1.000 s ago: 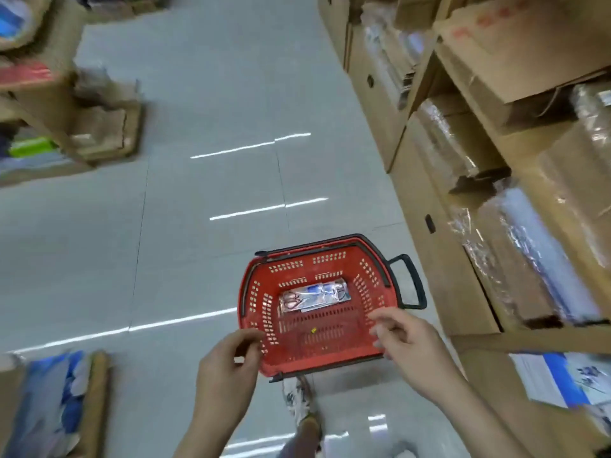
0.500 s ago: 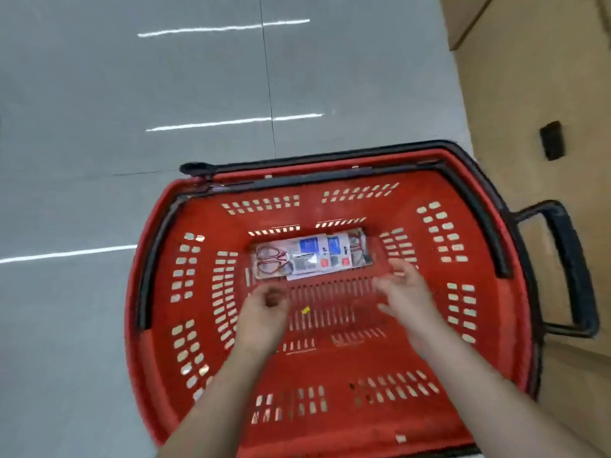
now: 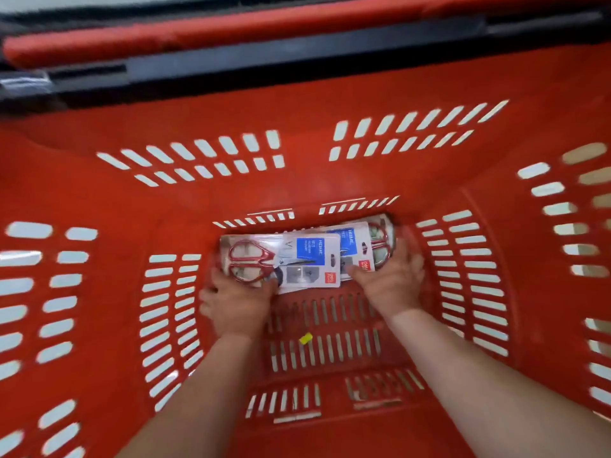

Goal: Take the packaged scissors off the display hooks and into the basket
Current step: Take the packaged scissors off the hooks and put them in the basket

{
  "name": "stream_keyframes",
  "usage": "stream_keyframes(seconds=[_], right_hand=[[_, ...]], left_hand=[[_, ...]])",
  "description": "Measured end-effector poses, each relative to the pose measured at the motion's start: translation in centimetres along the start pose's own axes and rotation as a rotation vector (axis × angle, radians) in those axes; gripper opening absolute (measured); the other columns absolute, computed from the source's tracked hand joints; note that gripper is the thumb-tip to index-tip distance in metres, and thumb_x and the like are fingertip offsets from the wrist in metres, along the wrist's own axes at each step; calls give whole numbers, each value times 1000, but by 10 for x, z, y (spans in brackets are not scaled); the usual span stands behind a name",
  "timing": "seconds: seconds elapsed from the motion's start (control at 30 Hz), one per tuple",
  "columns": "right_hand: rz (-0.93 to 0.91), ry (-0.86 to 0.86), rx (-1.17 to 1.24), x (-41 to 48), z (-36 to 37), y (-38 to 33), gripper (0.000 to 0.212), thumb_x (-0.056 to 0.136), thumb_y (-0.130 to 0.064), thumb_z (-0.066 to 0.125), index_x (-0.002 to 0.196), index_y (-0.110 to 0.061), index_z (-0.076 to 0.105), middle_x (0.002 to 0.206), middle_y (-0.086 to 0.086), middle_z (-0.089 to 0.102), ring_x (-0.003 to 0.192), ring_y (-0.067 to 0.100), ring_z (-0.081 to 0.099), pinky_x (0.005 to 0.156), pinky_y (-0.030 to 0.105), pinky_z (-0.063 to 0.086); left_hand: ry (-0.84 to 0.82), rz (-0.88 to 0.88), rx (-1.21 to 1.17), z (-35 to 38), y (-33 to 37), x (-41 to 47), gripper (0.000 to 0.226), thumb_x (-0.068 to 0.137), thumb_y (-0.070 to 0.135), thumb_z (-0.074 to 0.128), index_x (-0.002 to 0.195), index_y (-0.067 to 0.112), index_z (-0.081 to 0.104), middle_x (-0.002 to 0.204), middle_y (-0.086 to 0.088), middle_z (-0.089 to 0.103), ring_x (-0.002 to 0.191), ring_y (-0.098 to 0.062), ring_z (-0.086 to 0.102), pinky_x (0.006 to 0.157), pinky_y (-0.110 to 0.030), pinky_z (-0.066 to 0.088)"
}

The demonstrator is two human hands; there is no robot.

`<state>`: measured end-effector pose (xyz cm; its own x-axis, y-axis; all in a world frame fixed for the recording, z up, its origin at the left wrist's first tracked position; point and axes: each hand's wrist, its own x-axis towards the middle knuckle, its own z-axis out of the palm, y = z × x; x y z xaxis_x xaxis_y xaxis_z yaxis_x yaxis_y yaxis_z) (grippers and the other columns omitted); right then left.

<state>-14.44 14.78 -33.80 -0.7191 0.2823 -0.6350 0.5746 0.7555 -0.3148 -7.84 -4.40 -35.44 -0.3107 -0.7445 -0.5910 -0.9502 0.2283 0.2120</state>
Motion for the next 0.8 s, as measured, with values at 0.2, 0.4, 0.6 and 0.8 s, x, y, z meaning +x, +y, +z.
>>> stream_keyframes(seconds=[0.2,0.4,0.6,0.8], right_hand=[[53,-112,424,7,-2,4,43,68,-9,89,102,-14,64,102,6,75,81,15,73,66,31,59],[-27,-176,637,-41,-66,-26,31,82,-2,76,104,-22,67,90,-5,75,66,2,72,48,17,52],[-149,-147,717,-129,-167,-35,58,75,8,76,107,-39,63,100,-7,76,94,15,73,78,34,57],[-145,-26,830,-218,-272,-35,84,77,11,73,123,-53,46,107,-20,70,103,9,66,91,41,53]], left_hand=[[21,150,-148,0,-8,10,98,55,35,94,136,10,45,130,-22,56,122,-41,52,107,-49,41],[-476,-120,-801,-35,-5,-41,42,71,-2,73,104,25,70,100,-10,76,92,-33,72,88,-58,55],[-644,-206,-1143,-129,6,-120,41,77,0,66,117,3,64,112,-24,70,103,-40,68,93,-58,54],[-589,-198,-1319,-243,27,-185,26,77,7,58,96,3,75,93,-12,75,80,-21,74,70,-35,63]])
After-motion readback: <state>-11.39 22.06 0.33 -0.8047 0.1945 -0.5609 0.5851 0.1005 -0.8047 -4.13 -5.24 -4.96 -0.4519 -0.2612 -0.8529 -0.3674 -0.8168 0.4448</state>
